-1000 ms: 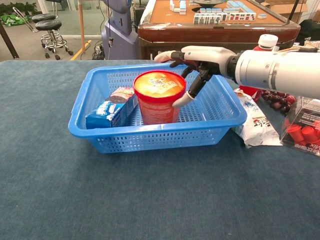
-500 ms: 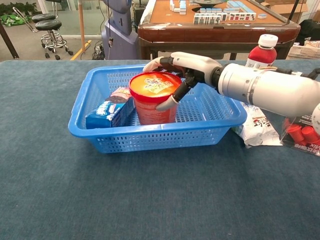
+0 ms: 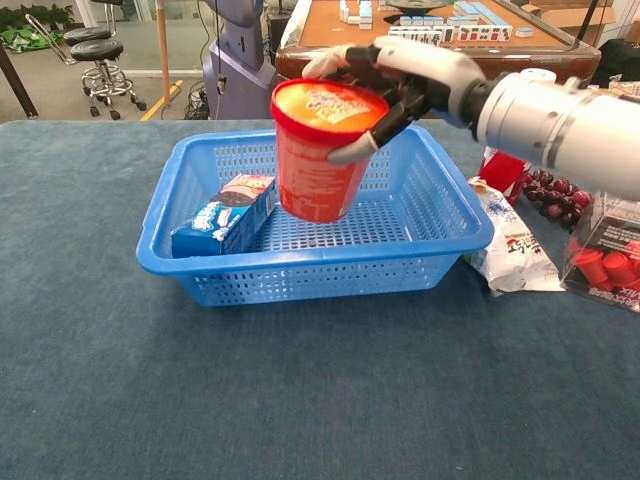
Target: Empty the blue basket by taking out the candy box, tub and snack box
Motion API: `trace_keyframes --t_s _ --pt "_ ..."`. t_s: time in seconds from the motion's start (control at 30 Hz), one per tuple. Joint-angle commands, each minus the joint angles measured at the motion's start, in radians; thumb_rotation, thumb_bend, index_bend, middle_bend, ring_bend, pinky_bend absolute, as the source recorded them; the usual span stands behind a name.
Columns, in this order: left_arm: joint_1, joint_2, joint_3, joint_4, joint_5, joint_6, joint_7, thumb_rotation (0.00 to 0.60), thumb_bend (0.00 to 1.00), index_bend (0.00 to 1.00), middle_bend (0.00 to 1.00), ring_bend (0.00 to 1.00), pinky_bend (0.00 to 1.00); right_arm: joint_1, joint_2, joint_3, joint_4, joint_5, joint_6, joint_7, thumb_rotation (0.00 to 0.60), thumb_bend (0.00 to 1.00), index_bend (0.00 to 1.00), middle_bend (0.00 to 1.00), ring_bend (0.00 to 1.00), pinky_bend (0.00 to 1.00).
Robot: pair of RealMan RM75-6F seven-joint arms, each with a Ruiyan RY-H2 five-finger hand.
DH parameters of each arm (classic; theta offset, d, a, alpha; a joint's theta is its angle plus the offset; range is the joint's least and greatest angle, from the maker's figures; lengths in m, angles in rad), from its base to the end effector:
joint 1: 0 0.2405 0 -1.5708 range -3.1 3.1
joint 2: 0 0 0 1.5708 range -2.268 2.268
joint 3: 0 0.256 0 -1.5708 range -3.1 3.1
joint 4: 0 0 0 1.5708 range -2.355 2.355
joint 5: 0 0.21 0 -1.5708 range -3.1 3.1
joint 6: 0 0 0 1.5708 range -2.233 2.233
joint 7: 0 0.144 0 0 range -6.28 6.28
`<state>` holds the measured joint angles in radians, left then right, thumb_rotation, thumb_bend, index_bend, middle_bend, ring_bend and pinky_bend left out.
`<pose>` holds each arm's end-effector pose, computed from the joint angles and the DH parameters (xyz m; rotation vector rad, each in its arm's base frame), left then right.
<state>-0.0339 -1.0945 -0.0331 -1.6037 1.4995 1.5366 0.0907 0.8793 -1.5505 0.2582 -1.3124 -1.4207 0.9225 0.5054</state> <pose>-0.3214 0.1616 0.1725 -1.3740 -0.8143 -0.7954 -0.0852 -0.3882 0.0033 1.8404 -1.3316 1.5109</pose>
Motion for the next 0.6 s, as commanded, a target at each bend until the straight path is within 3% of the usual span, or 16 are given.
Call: trace_keyframes --t_s 0.03,0.3,0.6 --pt "-0.001 -0.001 0.000 0.001 0.002 0.000 -0.001 0.600 0.22 0.15 0.17 0.12 0.10 -0.056 0.143 0.017 -0.138 -0.008 0.059 -0.004 0.600 0.30 0.61 0.42 0.39 0.58" --pt "-0.008 -0.007 -0.001 0.003 0.008 -0.005 -0.002 0.600 0.22 0.15 0.17 0.12 0.10 -0.179 0.408 0.007 -0.313 0.023 0.124 -0.059 0.600 0.30 0.61 0.42 0.39 0.58" --pt "-0.017 -0.014 0.001 -0.004 0.018 -0.014 0.007 0.600 0.22 0.15 0.17 0.12 0.10 -0.283 0.521 -0.044 -0.328 0.015 0.151 0.040 0.600 0.30 0.61 0.42 0.39 0.58"
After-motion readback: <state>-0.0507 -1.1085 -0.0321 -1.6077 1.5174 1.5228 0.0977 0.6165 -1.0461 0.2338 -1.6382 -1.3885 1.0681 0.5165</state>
